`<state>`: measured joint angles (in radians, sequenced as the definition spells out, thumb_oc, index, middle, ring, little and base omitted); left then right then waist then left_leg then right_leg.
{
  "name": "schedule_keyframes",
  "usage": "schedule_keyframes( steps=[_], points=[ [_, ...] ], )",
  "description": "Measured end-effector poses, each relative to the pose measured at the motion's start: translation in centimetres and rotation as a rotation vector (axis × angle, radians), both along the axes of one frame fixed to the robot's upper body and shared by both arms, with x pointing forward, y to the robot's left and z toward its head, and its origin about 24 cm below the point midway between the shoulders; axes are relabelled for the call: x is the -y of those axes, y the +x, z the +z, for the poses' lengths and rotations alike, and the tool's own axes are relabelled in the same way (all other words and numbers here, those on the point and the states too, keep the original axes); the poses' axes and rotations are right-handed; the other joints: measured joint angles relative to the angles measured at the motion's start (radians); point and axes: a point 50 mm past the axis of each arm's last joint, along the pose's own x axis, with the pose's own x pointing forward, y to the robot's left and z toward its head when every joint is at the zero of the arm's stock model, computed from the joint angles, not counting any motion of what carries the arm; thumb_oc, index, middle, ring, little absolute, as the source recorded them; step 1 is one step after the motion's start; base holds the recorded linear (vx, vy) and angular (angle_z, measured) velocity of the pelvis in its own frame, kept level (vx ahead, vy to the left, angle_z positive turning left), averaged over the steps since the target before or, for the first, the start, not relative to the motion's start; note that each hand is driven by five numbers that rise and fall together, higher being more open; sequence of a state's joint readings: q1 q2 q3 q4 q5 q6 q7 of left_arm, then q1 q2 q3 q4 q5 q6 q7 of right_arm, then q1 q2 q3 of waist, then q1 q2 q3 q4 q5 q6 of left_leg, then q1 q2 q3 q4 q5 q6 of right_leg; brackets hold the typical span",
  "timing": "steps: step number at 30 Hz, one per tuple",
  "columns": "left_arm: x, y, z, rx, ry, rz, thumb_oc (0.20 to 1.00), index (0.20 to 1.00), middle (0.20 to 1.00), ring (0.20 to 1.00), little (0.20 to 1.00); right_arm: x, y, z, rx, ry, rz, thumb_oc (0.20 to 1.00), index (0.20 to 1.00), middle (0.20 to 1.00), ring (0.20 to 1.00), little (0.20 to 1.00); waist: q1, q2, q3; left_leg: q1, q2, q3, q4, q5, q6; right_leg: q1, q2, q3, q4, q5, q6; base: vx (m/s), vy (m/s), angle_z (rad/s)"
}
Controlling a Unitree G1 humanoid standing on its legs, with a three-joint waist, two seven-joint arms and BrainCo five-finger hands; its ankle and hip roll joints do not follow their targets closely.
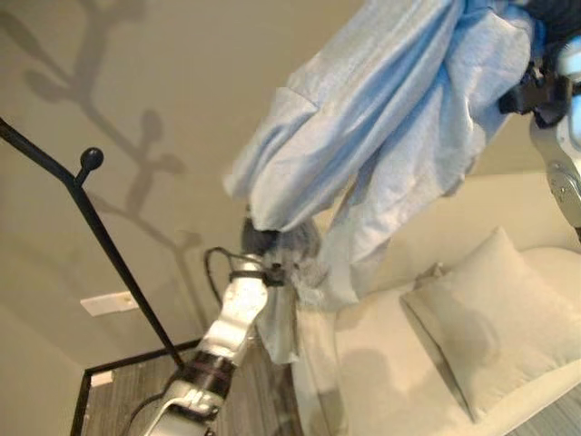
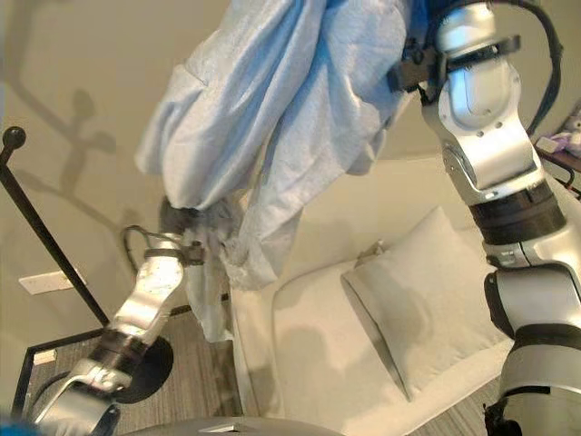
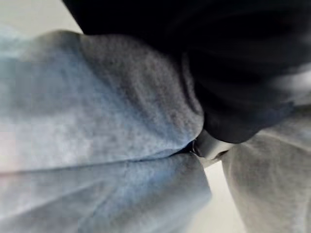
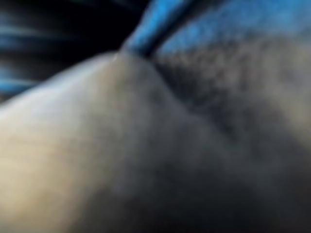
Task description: Hang the clothes on the sofa on the clothes rack.
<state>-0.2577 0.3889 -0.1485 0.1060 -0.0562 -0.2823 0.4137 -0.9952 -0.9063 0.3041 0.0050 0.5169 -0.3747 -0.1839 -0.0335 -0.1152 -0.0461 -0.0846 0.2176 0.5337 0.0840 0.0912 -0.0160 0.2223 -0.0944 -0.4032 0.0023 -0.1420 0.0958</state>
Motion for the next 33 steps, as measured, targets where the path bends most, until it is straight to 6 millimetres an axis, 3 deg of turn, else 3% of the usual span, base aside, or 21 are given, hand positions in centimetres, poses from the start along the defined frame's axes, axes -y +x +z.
schedule_keyframes(
  steps=[3, 10, 15, 19, 21, 25, 26, 30, 33],
  points=[
    [-2.6, -1.1, 2.3, 0.108, 0.122, 0.118, 0.200, 0.200, 0.200, 0.200, 0.200, 0.4, -0.6, -0.6, 0.005, -0.023, 0.011, 0.200, 0.200, 0.200, 0.200, 0.200, 0.024, -0.001, 0.016, -0.001, 0.000, -0.005, 0.006, -0.001, -0.002, 0.010, 0.001, -0.004, -0.004, 0.000, 0.000, 0.01, -0.011, 0.04],
    [-8.1, -5.8, 11.4, 0.537, 0.416, 0.482, 0.200, 0.200, 0.200, 0.200, 0.200, 1.5, -1.4, -1.4, 0.009, -0.060, 0.010, 0.200, 0.200, 0.200, 0.200, 0.200, 0.065, -0.003, 0.037, -0.021, 0.003, -0.021, 0.027, -0.009, -0.012, 0.009, 0.004, -0.015, -0.008, 0.000, 0.000, 0.01, 0.012, 0.04],
    [-9.7, -8.6, 16.8, 0.798, 0.630, 0.649, 0.200, 0.200, 0.200, 0.200, 0.200, 1.9, -1.3, -2.9, -0.034, -0.072, 0.011, 0.200, 0.200, 0.200, 0.200, 0.200, 0.094, 0.006, 0.045, -0.036, 0.005, -0.031, 0.048, -0.021, -0.018, 0.011, 0.004, -0.026, -0.010, -0.001, -0.001, 0.04, 0.037, 0.07],
    [-9.5, -9.1, 20.4, 0.944, 0.791, 0.701, 0.200, 0.200, 0.200, 0.200, 0.200, 1.8, -1.2, -3.1, -0.038, -0.072, 0.013, 0.200, 0.200, 0.200, 0.200, 0.200, 0.128, 0.005, 0.046, -0.061, 0.019, -0.044, 0.096, -0.050, -0.028, 0.011, 0.006, -0.027, -0.001, -0.007, -0.003, 0.05, 0.063, 0.04],
    [-10.6, -8.8, 21.5, 0.929, 0.859, 0.749, 0.200, 0.200, 0.200, 0.200, 0.200, 1.9, -0.6, -2.9, -0.029, -0.068, -0.020, 0.200, 0.200, 0.200, 0.200, 0.200, 0.139, 0.003, 0.046, -0.075, 0.026, -0.050, 0.129, -0.072, -0.028, 0.017, 0.003, -0.029, 0.002, -0.011, -0.001, 0.06, 0.088, 0.03],
    [-13.0, -7.1, 21.7, 0.806, 0.886, 0.829, 0.200, 0.200, 0.200, 0.200, 0.200, 2.4, 1.7, -2.9, -0.082, -0.029, -0.098, 0.200, 0.200, 0.200, 0.200, 0.200, 0.166, -0.003, 0.043, -0.087, 0.030, -0.052, 0.192, -0.123, -0.019, 0.025, -0.012, -0.031, 0.019, -0.023, 0.009, 0.11, 0.197, 0.04],
    [-14.3, -5.1, 21.2, 0.671, 0.934, 0.841, 0.200, 0.200, 0.200, 0.200, 0.200, 2.1, 4.4, -2.9, -0.155, -0.053, -0.184, 0.200, 0.200, 0.200, 0.200, 0.200, 0.177, -0.020, 0.042, -0.092, 0.016, -0.055, 0.206, -0.140, -0.016, 0.025, -0.029, -0.039, 0.035, -0.033, 0.022, 0.14, 0.241, 0.21],
    [-14.0, -1.7, 19.5, 0.494, 0.954, 0.724, 0.200, 0.200, 0.200, 0.200, 0.200, 2.8, 7.3, -1.9, -0.224, -0.057, -0.343, 0.200, 0.200, 0.200, 0.200, 0.200, 0.180, -0.062, 0.031, -0.128, -0.032, -0.088, 0.220, -0.162, 0.005, 0.006, -0.067, -0.082, 0.062, -0.050, 0.040, 0.13, 0.194, 0.36],
    [-13.5, 0.2, 18.3, 0.385, 0.955, 0.645, 0.200, 0.200, 0.200, 0.200, 0.200, 3.1, 9.1, -1.9, -0.300, -0.028, -0.427, 0.200, 0.200, 0.200, 0.200, 0.200, 0.178, -0.075, 0.029, -0.138, -0.065, -0.109, 0.216, -0.172, 0.019, -0.003, -0.095, -0.103, 0.099, -0.054, 0.044, 0.14, 0.158, 0.29]
  ],
)
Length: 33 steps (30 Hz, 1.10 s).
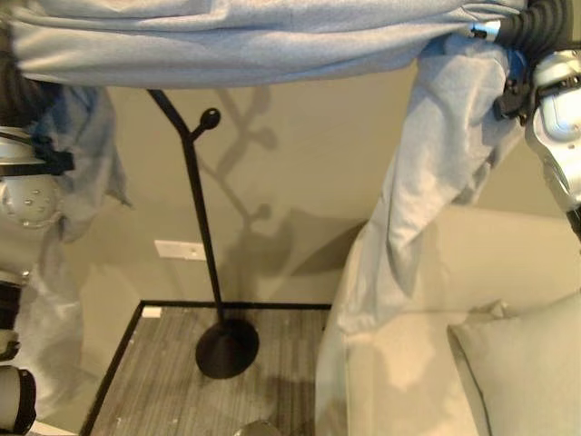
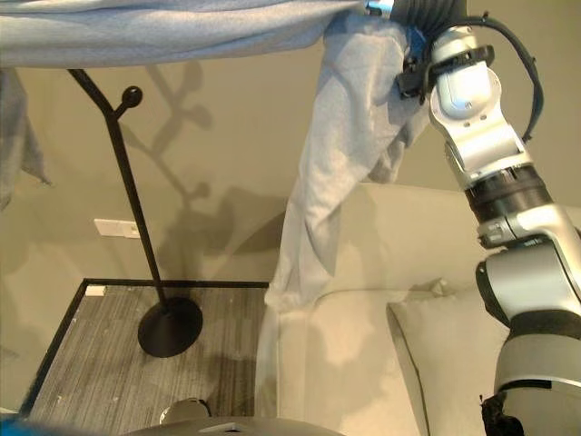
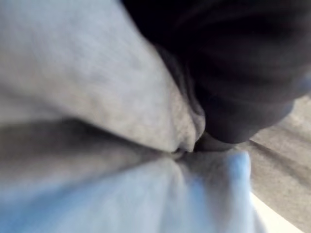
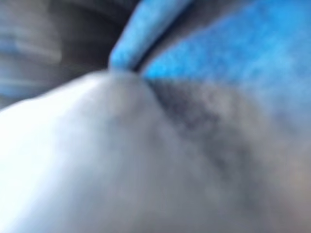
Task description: Hang the clothes on the sofa on the clothes rack.
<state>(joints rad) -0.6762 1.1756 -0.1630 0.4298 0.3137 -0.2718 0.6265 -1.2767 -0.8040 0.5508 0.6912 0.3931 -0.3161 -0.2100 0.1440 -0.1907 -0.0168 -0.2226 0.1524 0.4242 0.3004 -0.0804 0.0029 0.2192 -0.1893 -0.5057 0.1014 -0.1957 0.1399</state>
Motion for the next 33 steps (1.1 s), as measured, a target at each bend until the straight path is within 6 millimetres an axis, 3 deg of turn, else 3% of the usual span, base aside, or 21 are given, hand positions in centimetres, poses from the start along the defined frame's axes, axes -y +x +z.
schedule_keyframes(
  steps=[5, 9, 13, 16, 22, 23, 25, 27, 28, 29, 31, 32, 33],
  points=[
    [1.6, 2.2, -1.3, -0.085, -0.106, -0.092, 0.200, 0.200, 0.200, 0.200, 0.200, 2.8, 2.0, -2.0, -0.140, 0.053, -0.163, 0.200, 0.200, 0.200, 0.200, 0.200, 0.031, -0.028, -0.012, -0.018, -0.040, -0.017, -0.014, -0.015, 0.014, -0.024, -0.033, -0.010, 0.033, 0.005, 0.005, 0.13, 0.116, 0.15],
    [2.4, 2.9, -2.2, -0.148, -0.130, -0.138, 0.200, 0.200, 0.200, 0.200, 0.200, 3.9, 2.4, -2.9, -0.199, 0.077, -0.222, 0.200, 0.200, 0.200, 0.200, 0.200, 0.037, -0.036, -0.013, -0.037, -0.053, -0.029, -0.029, -0.007, 0.018, -0.044, -0.035, -0.016, 0.039, 0.012, 0.015, 0.15, 0.095, 0.10],
    [3.8, 3.3, -2.5, -0.196, -0.098, -0.198, 0.200, 0.200, 0.200, 0.200, 0.200, 5.6, 2.6, -3.7, -0.247, 0.105, -0.295, 0.200, 0.200, 0.200, 0.200, 0.200, 0.051, -0.065, -0.017, -0.066, -0.065, -0.034, -0.068, 0.014, 0.016, -0.081, -0.036, -0.034, 0.035, 0.012, 0.018, 0.09, 0.060, 0.10],
    [4.4, 3.6, -1.9, -0.205, -0.082, -0.223, 0.200, 0.200, 0.200, 0.200, 0.200, 6.3, 2.6, -4.1, -0.271, 0.123, -0.326, 0.200, 0.200, 0.200, 0.200, 0.200, 0.052, -0.082, -0.022, -0.115, -0.072, -0.051, -0.077, 0.037, 0.030, -0.112, -0.026, -0.036, 0.011, 0.014, 0.021, 0.05, 0.062, 0.19],
    [3.8, 3.7, -1.8, -0.206, -0.127, -0.214, 0.200, 0.200, 0.200, 0.200, 0.200, 5.8, 2.8, -4.3, -0.278, 0.142, -0.308, 0.200, 0.200, 0.200, 0.200, 0.200, 0.054, -0.094, -0.021, -0.142, -0.103, -0.049, -0.121, 0.068, 0.056, -0.159, -0.032, -0.036, 0.010, 0.040, 0.035, 0.10, 0.192, 0.05],
    [3.8, 3.6, -1.7, -0.205, -0.136, -0.217, 0.200, 0.200, 0.200, 0.200, 0.200, 5.7, 2.8, -4.2, -0.275, 0.142, -0.305, 0.200, 0.200, 0.200, 0.200, 0.200, 0.055, -0.090, -0.018, -0.140, -0.104, -0.049, -0.124, 0.066, 0.055, -0.175, -0.035, -0.038, 0.047, 0.040, 0.035, 0.17, 0.303, -0.10],
    [3.4, 3.5, -1.4, -0.196, -0.151, -0.212, 0.200, 0.200, 0.200, 0.200, 0.200, 5.1, 3.0, -4.3, -0.277, 0.151, -0.283, 0.200, 0.200, 0.200, 0.200, 0.200, 0.054, -0.055, 0.007, -0.099, -0.086, -0.056, -0.149, 0.075, 0.069, -0.238, -0.077, -0.049, 0.250, 0.047, 0.029, 0.12, 0.148, -0.20],
    [3.1, 3.4, -1.1, -0.184, -0.167, -0.195, 0.200, 0.200, 0.200, 0.200, 0.200, 4.3, 3.1, -4.0, -0.264, 0.154, -0.253, 0.200, 0.200, 0.200, 0.200, 0.200, 0.048, -0.044, 0.020, -0.056, -0.099, -0.045, -0.179, 0.074, 0.083, -0.259, -0.112, -0.035, 0.359, 0.074, 0.032, 0.15, 0.101, -0.34],
    [2.4, 3.1, -0.7, -0.158, -0.196, -0.182, 0.200, 0.200, 0.200, 0.200, 0.200, 3.6, 2.8, -3.0, -0.221, 0.181, -0.203, 0.200, 0.200, 0.200, 0.200, 0.200, 0.046, -0.012, 0.058, -0.027, -0.085, -0.045, -0.190, 0.083, 0.093, -0.287, -0.120, 0.004, 0.452, 0.087, 0.041, 0.07, 0.000, -0.31],
    [2.1, 2.9, -0.3, -0.135, -0.222, -0.181, 0.200, 0.200, 0.200, 0.200, 0.200, 3.3, 2.6, -2.5, -0.199, 0.179, -0.183, 0.200, 0.200, 0.200, 0.200, 0.200, 0.030, 0.003, 0.073, -0.021, -0.086, -0.053, -0.201, 0.091, 0.109, -0.286, -0.108, 0.012, 0.502, 0.058, 0.065, 0.12, -0.036, -0.39],
    [1.3, 2.0, 1.1, -0.050, -0.264, -0.174, 0.200, 0.200, 0.200, 0.200, 0.200, 2.4, 1.4, -0.6, -0.099, 0.168, -0.111, 0.200, 0.200, 0.200, 0.200, 0.200, 0.012, 0.042, 0.129, -0.002, -0.064, -0.054, -0.230, 0.133, 0.108, -0.266, -0.030, 0.013, 0.523, -0.030, 0.056, 0.16, -0.148, -0.31],
    [0.9, 1.7, 1.1, -0.036, -0.275, -0.165, 0.200, 0.200, 0.200, 0.200, 0.200, 2.4, 0.5, -0.3, -0.055, 0.170, -0.080, 0.200, 0.200, 0.200, 0.200, 0.200, -0.017, 0.064, 0.153, 0.007, -0.070, -0.055, -0.253, 0.164, 0.106, -0.251, 0.028, 0.009, 0.445, -0.060, 0.057, 0.17, -0.184, -0.12],
    [0.8, 1.0, 0.4, -0.010, -0.305, -0.181, 0.200, 0.200, 0.200, 0.200, 0.200, 3.0, -1.0, -0.2, 0.006, 0.158, -0.048, 0.200, 0.200, 0.200, 0.200, 0.200, -0.033, 0.082, 0.181, 0.016, -0.078, -0.065, -0.275, 0.191, 0.092, -0.244, 0.072, 0.014, 0.347, -0.110, 0.033, 0.21, -0.194, 0.00]
  ],
)
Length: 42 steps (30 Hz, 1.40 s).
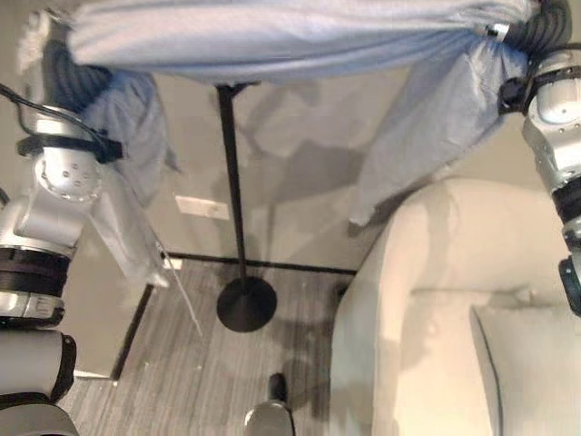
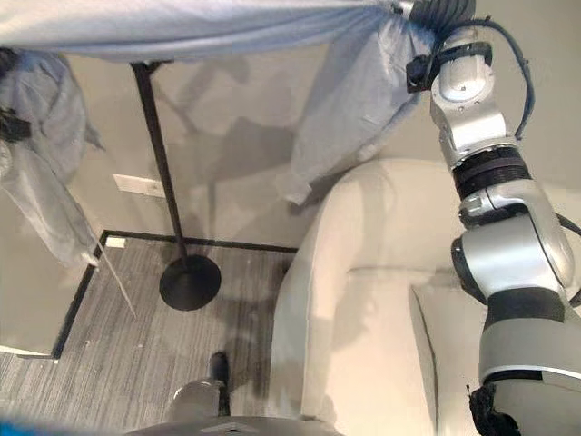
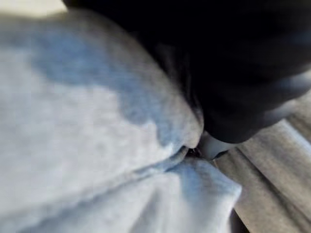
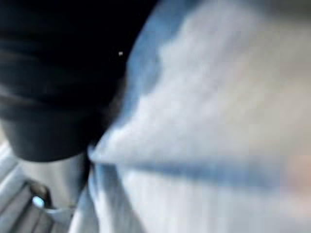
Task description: Hang the clothes on the sofa on the clothes rack.
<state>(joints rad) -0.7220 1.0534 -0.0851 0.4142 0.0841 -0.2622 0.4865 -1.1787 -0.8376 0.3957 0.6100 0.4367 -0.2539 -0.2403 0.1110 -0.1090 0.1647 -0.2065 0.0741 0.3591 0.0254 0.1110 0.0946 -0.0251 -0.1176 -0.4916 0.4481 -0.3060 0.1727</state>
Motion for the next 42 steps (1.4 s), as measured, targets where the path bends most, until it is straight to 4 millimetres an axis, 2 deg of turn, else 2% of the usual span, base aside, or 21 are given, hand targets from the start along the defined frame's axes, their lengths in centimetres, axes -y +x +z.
schedule_keyframes(
  steps=[1, 2, 3, 4, 5, 6, 7, 8, 10, 11, 12, 15, 20, 23, 24, 26, 29, 32, 37, 40, 42],
  points=[
    [0.1, -0.5, -0.5, 0.025, -0.031, -0.018, 0.200, 0.200, 0.200, 0.200, 0.200, 0.6, -1.2, -0.1, 0.040, -0.003, 0.012, 0.200, 0.200, 0.200, 0.200, 0.200, -0.003, -0.003, 0.000, -0.006, -0.009, -0.003, -0.024, -0.006, -0.040, -0.015, 0.017, -0.017, -0.040, -0.029, -0.054, 0.21, -0.072, 0.38],
    [-0.3, -0.7, -1.3, 0.016, -0.032, -0.002, 0.200, 0.200, 0.200, 0.200, 0.200, 1.1, -2.2, -0.7, 0.071, -0.008, 0.018, 0.200, 0.200, 0.200, 0.200, 0.200, -0.067, -0.068, 0.014, -0.037, -0.066, 0.044, 0.078, -0.123, -0.122, -0.021, -0.005, 0.020, -0.180, 0.004, -0.117, 0.37, -0.119, 0.71],
    [-0.5, -0.6, -1.6, 0.011, -0.049, 0.006, 0.200, 0.200, 0.200, 0.200, 0.200, 1.2, -3.0, -1.0, 0.085, 0.002, 0.026, 0.200, 0.200, 0.200, 0.200, 0.200, -0.101, -0.085, 0.027, -0.088, -0.045, 0.060, 0.310, -0.183, -0.063, -0.026, -0.035, 0.004, -0.158, 0.028, -0.145, 0.40, -0.186, 0.70],
    [-1.0, -0.7, -2.7, -0.003, -0.092, 0.021, 0.200, 0.200, 0.200, 0.200, 0.200, 0.6, -3.6, -2.5, 0.082, -0.014, 0.053, 0.200, 0.200, 0.200, 0.200, 0.200, -0.111, -0.074, 0.027, -0.051, 0.028, 0.041, 0.609, -0.285, -0.077, 0.004, -0.049, -0.003, -0.121, 0.039, -0.139, 0.43, -0.333, 0.16],
    [-1.3, -1.1, -4.0, -0.030, -0.108, 0.032, 0.200, 0.200, 0.200, 0.200, 0.200, 0.4, -4.2, -4.0, 0.055, -0.047, 0.064, 0.200, 0.200, 0.200, 0.200, 0.200, -0.108, -0.038, 0.012, 0.049, 0.086, 0.008, 0.631, -0.379, -0.150, 0.032, -0.029, -0.003, -0.097, 0.033, -0.130, 0.30, -0.360, -0.33],
    [-1.3, -2.2, -5.1, -0.007, -0.148, 0.019, 0.200, 0.200, 0.200, 0.200, 0.200, 0.9, -5.8, -4.1, 0.095, -0.069, 0.060, 0.200, 0.200, 0.200, 0.200, 0.200, -0.116, 0.033, -0.006, 0.129, 0.083, -0.050, 0.479, -0.487, -0.171, 0.033, 0.028, -0.010, -0.090, 0.030, -0.125, 0.18, -0.286, -0.40],
    [-1.6, -2.9, -5.5, 0.012, -0.170, 0.023, 0.200, 0.200, 0.200, 0.200, 0.200, 0.8, -6.4, -4.6, 0.115, -0.058, 0.070, 0.200, 0.200, 0.200, 0.200, 0.200, -0.125, 0.022, -0.009, 0.176, 0.062, -0.058, 0.413, -0.468, -0.129, 0.041, 0.034, -0.016, -0.101, 0.027, -0.125, 0.04, -0.136, -0.13],
    [-2.2, -3.6, -6.9, -0.006, -0.204, 0.048, 0.200, 0.200, 0.200, 0.200, 0.200, -0.1, -6.5, -5.2, 0.108, -0.097, 0.094, 0.200, 0.200, 0.200, 0.200, 0.200, -0.140, 0.006, -0.022, 0.205, 0.062, -0.047, 0.356, -0.397, -0.145, 0.095, 0.096, 0.009, -0.250, 0.043, -0.168, 0.03, -0.058, -0.02],
    [-2.6, -3.5, -7.2, -0.037, -0.201, 0.068, 0.200, 0.200, 0.200, 0.200, 0.200, -0.7, -6.5, -4.7, 0.128, -0.120, 0.108, 0.200, 0.200, 0.200, 0.200, 0.200, -0.127, -0.060, -0.034, 0.166, 0.081, 0.032, 0.427, -0.353, -0.177, 0.149, 0.096, 0.012, -0.417, 0.217, -0.215, 0.00, -0.001, -0.03],
    [-2.6, -3.4, -7.2, -0.041, -0.195, 0.069, 0.200, 0.200, 0.200, 0.200, 0.200, -0.9, -6.4, -4.7, 0.129, -0.125, 0.113, 0.200, 0.200, 0.200, 0.200, 0.200, -0.124, -0.061, -0.034, 0.147, 0.132, 0.061, 0.490, -0.356, -0.182, 0.154, 0.101, -0.001, -0.422, 0.222, -0.224, 0.01, 0.030, 0.19],
    [-2.3, -3.4, -7.3, -0.046, -0.181, 0.064, 0.200, 0.200, 0.200, 0.200, 0.200, -1.3, -6.2, -5.1, 0.113, -0.139, 0.125, 0.200, 0.200, 0.200, 0.200, 0.200, -0.135, -0.061, -0.034, 0.139, 0.247, 0.123, 0.559, -0.351, -0.184, 0.168, 0.114, -0.035, -0.424, 0.215, -0.234, -0.01, 0.070, 0.38],
    [-1.4, -2.9, -8.0, -0.082, -0.162, 0.034, 0.200, 0.200, 0.200, 0.200, 0.200, -1.5, -5.9, -5.5, 0.092, -0.155, 0.129, 0.200, 0.200, 0.200, 0.200, 0.200, -0.133, -0.067, -0.035, 0.130, 0.360, 0.112, 0.489, -0.319, -0.190, 0.176, 0.097, -0.063, -0.430, 0.212, -0.228, 0.01, 0.219, 0.53],
    [1.9, -1.6, -8.3, -0.088, -0.148, -0.095, 0.200, 0.200, 0.200, 0.200, 0.200, -0.1, -4.8, -6.0, 0.027, -0.139, 0.084, 0.200, 0.200, 0.200, 0.200, 0.200, -0.096, -0.038, -0.036, 0.126, 0.334, 0.040, 0.058, -0.128, -0.260, 0.140, 0.060, -0.058, -0.392, 0.206, -0.179, 0.11, 0.212, 0.34],
    [2.2, -1.5, -8.1, -0.086, -0.144, -0.102, 0.200, 0.200, 0.200, 0.200, 0.200, 0.4, -4.8, -6.1, 0.017, -0.143, 0.065, 0.200, 0.200, 0.200, 0.200, 0.200, -0.061, -0.005, -0.034, 0.123, 0.339, 0.047, 0.014, -0.048, -0.238, 0.133, 0.028, -0.002, -0.318, 0.178, -0.126, 0.21, 0.257, -0.24],
    [2.1, -1.5, -8.1, -0.088, -0.145, -0.098, 0.200, 0.200, 0.200, 0.200, 0.200, 0.5, -4.7, -6.4, 0.008, -0.142, 0.062, 0.200, 0.200, 0.200, 0.200, 0.200, -0.060, -0.019, -0.043, 0.125, 0.327, 0.065, 0.038, -0.043, -0.234, 0.134, 0.010, 0.021, -0.313, 0.176, -0.112, 0.36, 0.418, -0.22],
    [2.1, -1.6, -8.0, -0.087, -0.137, -0.098, 0.200, 0.200, 0.200, 0.200, 0.200, 0.7, -4.9, -6.2, 0.017, -0.121, 0.071, 0.200, 0.200, 0.200, 0.200, 0.200, -0.066, -0.046, -0.062, 0.122, 0.296, 0.110, 0.116, -0.037, -0.226, 0.143, -0.043, 0.075, -0.324, 0.183, -0.093, 0.36, 0.390, -0.12],
    [1.6, -1.9, -7.9, -0.086, -0.142, -0.082, 0.200, 0.200, 0.200, 0.200, 0.200, 1.0, -5.6, -6.4, 0.033, -0.107, 0.068, 0.200, 0.200, 0.200, 0.200, 0.200, -0.070, -0.064, -0.073, 0.114, 0.265, 0.131, 0.241, -0.119, -0.197, 0.176, -0.095, 0.117, -0.338, 0.211, -0.092, 0.22, 0.243, -0.04],
    [1.6, -2.2, -7.4, -0.060, -0.139, -0.080, 0.200, 0.200, 0.200, 0.200, 0.200, 1.9, -5.9, -6.7, 0.039, -0.082, 0.014, 0.200, 0.200, 0.200, 0.200, 0.200, -0.068, -0.076, -0.085, 0.088, 0.279, 0.131, 0.374, -0.202, -0.179, 0.188, -0.115, 0.134, -0.340, 0.228, -0.029, 0.24, 0.387, -0.13],
    [2.7, -2.5, -6.7, -0.024, -0.108, -0.117, 0.200, 0.200, 0.200, 0.200, 0.200, 2.5, -6.7, -5.8, 0.136, -0.074, -0.100, 0.200, 0.200, 0.200, 0.200, 0.200, -0.103, -0.072, -0.085, 0.100, 0.229, 0.186, 0.401, -0.259, -0.142, 0.099, -0.194, 0.144, -0.190, 0.259, -0.010, 0.15, 0.360, -0.20],
    [2.9, -2.6, -7.6, -0.050, -0.093, -0.111, 0.200, 0.200, 0.200, 0.200, 0.200, 2.1, -7.0, -5.8, 0.165, -0.116, -0.148, 0.200, 0.200, 0.200, 0.200, 0.200, -0.133, -0.036, -0.079, 0.198, 0.180, 0.239, 0.362, -0.329, -0.112, 0.016, -0.298, 0.137, 0.013, 0.356, -0.020, 0.12, 0.198, -0.38],
    [2.9, -2.6, -8.2, -0.068, -0.099, -0.109, 0.200, 0.200, 0.200, 0.200, 0.200, 2.3, -7.1, -5.9, 0.158, -0.125, -0.157, 0.200, 0.200, 0.200, 0.200, 0.200, -0.133, -0.029, -0.080, 0.219, 0.152, 0.239, 0.310, -0.315, -0.102, -0.018, -0.309, 0.137, 0.064, 0.326, 0.000, 0.08, 0.017, -0.19]
  ],
)
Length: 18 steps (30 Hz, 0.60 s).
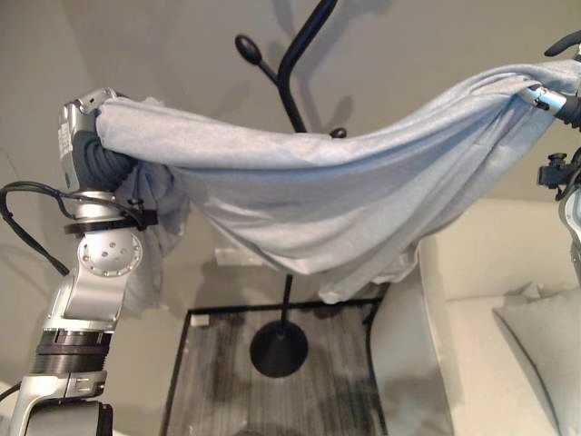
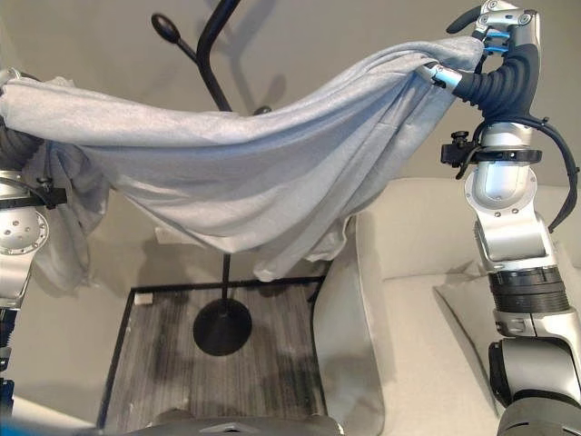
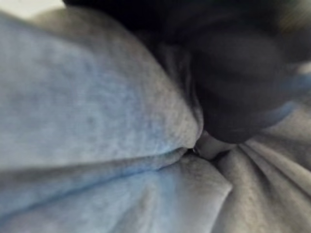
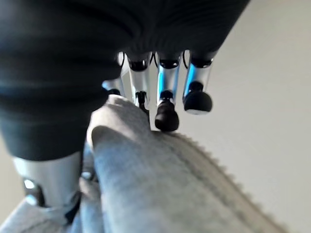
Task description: Hang the clothes on the sofa on the clothes rack.
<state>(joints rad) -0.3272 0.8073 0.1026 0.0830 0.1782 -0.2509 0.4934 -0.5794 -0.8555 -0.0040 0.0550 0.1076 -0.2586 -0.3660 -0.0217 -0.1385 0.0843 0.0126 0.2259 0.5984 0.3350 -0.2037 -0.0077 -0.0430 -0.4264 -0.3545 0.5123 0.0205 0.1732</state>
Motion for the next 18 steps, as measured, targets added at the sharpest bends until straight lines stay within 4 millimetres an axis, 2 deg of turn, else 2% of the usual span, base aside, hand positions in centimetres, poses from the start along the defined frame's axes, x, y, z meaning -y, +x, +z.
schedule_keyframes(
  steps=[1, 3, 4, 5, 6, 7, 9, 10, 11, 12, 13, 14, 15, 17, 18],
  points=[
    [0.3, 0.0, -0.2, 0.002, -0.011, -0.011, 0.200, 0.200, 0.200, 0.200, 0.200, 0.6, -0.2, 0.3, -0.008, -0.035, -0.032, 0.200, 0.200, 0.200, 0.200, 0.200, -0.008, -0.001, -0.001, 0.022, -0.032, 0.004, -0.042, 0.006, 0.008, -0.027, 0.023, -0.011, -0.037, -0.045, 0.005, 0.06, -0.087, 0.04],
    [0.7, 0.1, -0.3, 0.001, -0.018, -0.028, 0.200, 0.200, 0.200, 0.200, 0.200, 1.3, -0.3, 0.7, -0.015, -0.063, -0.064, 0.200, 0.200, 0.200, 0.200, 0.200, -0.004, 0.001, -0.002, 0.026, -0.047, 0.018, -0.065, 0.016, 0.009, -0.039, 0.036, -0.045, -0.113, -0.053, 0.000, 0.06, -0.157, -0.02],
    [1.1, 0.2, -0.5, -0.001, -0.029, -0.046, 0.200, 0.200, 0.200, 0.200, 0.200, 2.2, -0.1, 0.5, -0.051, -0.082, -0.107, 0.200, 0.200, 0.200, 0.200, 0.200, -0.001, 0.004, -0.003, 0.026, -0.061, 0.029, -0.088, 0.026, 0.000, -0.043, 0.040, -0.107, -0.271, -0.044, 0.013, 0.10, -0.205, 0.00],
    [1.2, 0.2, -0.6, -0.002, -0.037, -0.053, 0.200, 0.200, 0.200, 0.200, 0.200, 2.6, 0.1, 0.4, -0.065, -0.086, -0.125, 0.200, 0.200, 0.200, 0.200, 0.200, -0.002, 0.004, -0.006, 0.018, -0.066, 0.033, -0.091, 0.027, 0.006, -0.036, 0.042, -0.129, -0.353, -0.024, 0.025, 0.15, -0.211, 0.07],
    [1.3, 0.4, -1.0, -0.015, -0.043, -0.059, 0.200, 0.200, 0.200, 0.200, 0.200, 3.3, 0.5, -0.2, -0.104, -0.076, -0.165, 0.200, 0.200, 0.200, 0.200, 0.200, -0.004, -0.004, -0.012, 0.013, -0.069, 0.032, -0.089, 0.033, -0.004, -0.041, 0.039, -0.130, -0.429, 0.011, 0.009, 0.31, -0.348, 0.13],
    [1.3, 0.7, -1.5, -0.050, -0.037, -0.058, 0.200, 0.200, 0.200, 0.200, 0.200, 3.9, 0.9, -1.0, -0.155, -0.074, -0.197, 0.200, 0.200, 0.200, 0.200, 0.200, -0.002, -0.006, -0.014, 0.020, -0.070, 0.028, -0.088, 0.033, -0.004, -0.030, 0.045, -0.127, -0.468, 0.031, 0.003, 0.26, -0.270, 0.12],
    [1.5, 1.3, -2.4, -0.092, -0.046, -0.065, 0.200, 0.200, 0.200, 0.200, 0.200, 4.2, 1.6, -2.2, -0.222, -0.078, -0.213, 0.200, 0.200, 0.200, 0.200, 0.200, 0.002, -0.018, -0.023, 0.045, -0.062, 0.018, -0.085, 0.036, -0.030, 0.021, 0.079, -0.126, -0.474, 0.053, -0.020, 0.22, -0.288, 0.10],
    [1.6, 1.3, -2.6, -0.101, -0.044, -0.067, 0.200, 0.200, 0.200, 0.200, 0.200, 4.3, 1.8, -2.8, -0.249, -0.079, -0.216, 0.200, 0.200, 0.200, 0.200, 0.200, 0.001, -0.022, -0.034, 0.049, -0.055, 0.015, -0.084, 0.033, -0.045, 0.036, 0.088, -0.112, -0.494, 0.087, -0.028, 0.17, -0.284, 0.08],
    [1.6, 1.4, -2.6, -0.108, -0.038, -0.070, 0.200, 0.200, 0.200, 0.200, 0.200, 4.5, 2.3, -3.6, -0.289, -0.083, -0.228, 0.200, 0.200, 0.200, 0.200, 0.200, 0.000, -0.023, -0.044, 0.060, -0.026, 0.008, -0.082, 0.041, -0.069, 0.052, 0.129, -0.109, -0.502, 0.128, -0.032, 0.13, -0.243, 0.01],
    [1.6, 1.5, -2.5, -0.106, -0.037, -0.071, 0.200, 0.200, 0.200, 0.200, 0.200, 4.6, 2.5, -3.8, -0.304, -0.084, -0.235, 0.200, 0.200, 0.200, 0.200, 0.200, -0.003, -0.018, -0.050, 0.062, -0.003, -0.001, -0.079, 0.046, -0.082, 0.056, 0.147, -0.110, -0.510, 0.135, -0.044, 0.17, -0.284, -0.01],
    [1.9, 1.7, -2.6, -0.113, -0.034, -0.079, 0.200, 0.200, 0.200, 0.200, 0.200, 4.9, 2.8, -4.3, -0.328, -0.083, -0.247, 0.200, 0.200, 0.200, 0.200, 0.200, -0.004, -0.003, -0.068, 0.062, 0.040, -0.007, -0.085, 0.058, -0.105, 0.074, 0.201, -0.120, -0.531, 0.131, -0.059, 0.18, -0.237, -0.01],
    [2.0, 2.1, -2.5, -0.118, -0.032, -0.084, 0.200, 0.200, 0.200, 0.200, 0.200, 5.0, 3.0, -4.4, -0.338, -0.082, -0.253, 0.200, 0.200, 0.200, 0.200, 0.200, -0.004, 0.003, -0.074, 0.061, 0.059, -0.012, -0.083, 0.064, -0.115, 0.082, 0.224, -0.126, -0.544, 0.131, -0.069, 0.20, -0.214, 0.00],
    [2.5, 2.7, -2.3, -0.127, -0.026, -0.095, 0.200, 0.200, 0.200, 0.200, 0.200, 5.1, 3.5, -4.2, -0.349, -0.083, -0.268, 0.200, 0.200, 0.200, 0.200, 0.200, -0.008, 0.016, -0.082, 0.062, 0.101, -0.023, -0.104, 0.081, -0.140, 0.091, 0.271, -0.138, -0.559, 0.116, -0.092, 0.16, -0.171, 0.06],
    [3.0, 3.6, -1.9, -0.137, -0.016, -0.111, 0.200, 0.200, 0.200, 0.200, 0.200, 5.5, 4.3, -3.5, -0.356, -0.074, -0.299, 0.200, 0.200, 0.200, 0.200, 0.200, -0.026, 0.030, -0.089, 0.063, 0.135, -0.037, -0.125, 0.105, -0.170, 0.112, 0.320, -0.162, -0.586, 0.105, -0.109, 0.18, -0.138, 0.14],
    [3.1, 3.6, -1.7, -0.135, -0.014, -0.116, 0.200, 0.200, 0.200, 0.200, 0.200, 5.5, 4.4, -2.9, -0.342, -0.068, -0.302, 0.200, 0.200, 0.200, 0.200, 0.200, -0.031, 0.034, -0.091, 0.062, 0.148, -0.039, -0.136, 0.113, -0.172, 0.112, 0.332, -0.166, -0.587, 0.098, -0.118, 0.18, -0.110, 0.14]
  ],
)
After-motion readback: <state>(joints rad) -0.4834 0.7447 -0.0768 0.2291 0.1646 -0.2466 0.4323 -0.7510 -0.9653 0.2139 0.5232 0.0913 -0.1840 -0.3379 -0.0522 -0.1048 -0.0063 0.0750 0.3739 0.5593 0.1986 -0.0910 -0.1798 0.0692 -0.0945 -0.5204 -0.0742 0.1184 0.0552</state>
